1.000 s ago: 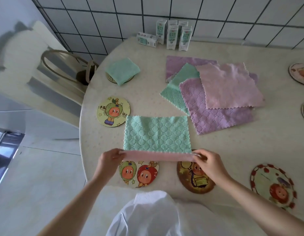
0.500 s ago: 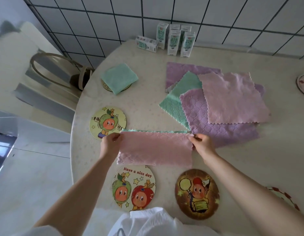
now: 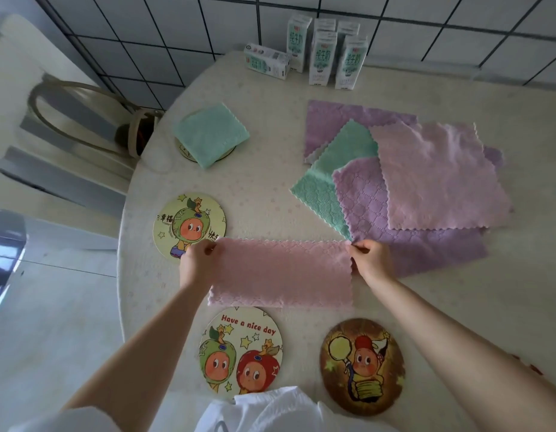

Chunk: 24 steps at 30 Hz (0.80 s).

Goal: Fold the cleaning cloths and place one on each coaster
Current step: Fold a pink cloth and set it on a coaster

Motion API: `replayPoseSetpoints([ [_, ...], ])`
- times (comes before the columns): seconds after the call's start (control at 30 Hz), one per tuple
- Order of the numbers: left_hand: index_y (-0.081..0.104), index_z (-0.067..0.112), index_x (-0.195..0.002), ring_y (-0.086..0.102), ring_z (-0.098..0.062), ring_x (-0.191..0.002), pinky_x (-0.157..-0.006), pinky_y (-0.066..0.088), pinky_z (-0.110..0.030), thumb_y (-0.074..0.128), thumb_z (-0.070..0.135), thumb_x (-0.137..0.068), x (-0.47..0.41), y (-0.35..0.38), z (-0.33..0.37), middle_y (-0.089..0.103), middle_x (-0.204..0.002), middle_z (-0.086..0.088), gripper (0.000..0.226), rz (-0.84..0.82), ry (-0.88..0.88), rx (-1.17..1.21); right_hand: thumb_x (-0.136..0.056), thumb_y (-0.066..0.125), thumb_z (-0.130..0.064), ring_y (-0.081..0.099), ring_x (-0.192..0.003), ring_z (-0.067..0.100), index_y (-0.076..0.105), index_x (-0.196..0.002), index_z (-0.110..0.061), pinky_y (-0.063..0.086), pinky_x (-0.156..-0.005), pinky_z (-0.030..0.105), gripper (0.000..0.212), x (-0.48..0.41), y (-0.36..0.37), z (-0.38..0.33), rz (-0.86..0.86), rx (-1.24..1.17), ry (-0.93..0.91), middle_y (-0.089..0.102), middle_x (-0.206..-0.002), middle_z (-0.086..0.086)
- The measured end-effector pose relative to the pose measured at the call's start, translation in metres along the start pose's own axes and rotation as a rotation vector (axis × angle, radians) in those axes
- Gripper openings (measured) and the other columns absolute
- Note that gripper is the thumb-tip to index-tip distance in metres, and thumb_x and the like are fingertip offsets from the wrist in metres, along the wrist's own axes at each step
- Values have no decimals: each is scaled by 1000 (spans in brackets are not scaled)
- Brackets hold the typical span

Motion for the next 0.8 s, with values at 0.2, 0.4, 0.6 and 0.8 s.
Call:
replayPoseSetpoints([
  [0.2,64,7,-78,60,-26,-63,-53,45,-27,50,26,-94,4,-1,6,65,-68,-7,28,39,32,-48,-83,70,-20,62,-70,22,72,-80,-5,42,-63,28,15,4,-5,-9,43,75,-97,72,-77,12],
  [0.4,58,5,-108,53,-24,-90,-74,53,-40,51,25,-94,40,-13,19,54,-109,-12,26,240,354,-272,-87,62,-11,64,-78,22,64,-97,-8,52,-69,32,11,29,-26,-30,47,228,-381,69,-92,7],
  [0.6,44,17,-138,33,-18,-137,-113,32,-44,51,24,-94,129,53,21,39,-147,-1,46,-24,819,-398,-83,61,1,62,-103,14,59,-118,-7,45,-85,13,36,109,5,-40,-122,609,-882,60,-121,5],
  [0.8,20,12,-150,1,-22,-147,-115,10,-41,42,40,-93,173,95,16,13,-159,-6,68,-152,871,-628,-73,65,4,47,-128,27,55,-128,-2,38,-107,37,56,164,60,-9,-245,766,-1102,52,-136,13],
])
Point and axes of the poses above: each hand's wrist, its own x-axis away from the middle knuckle, its own y-axis out of the palm, z = x × y, the point moved 7 cm from there along -x, towards the middle knuckle
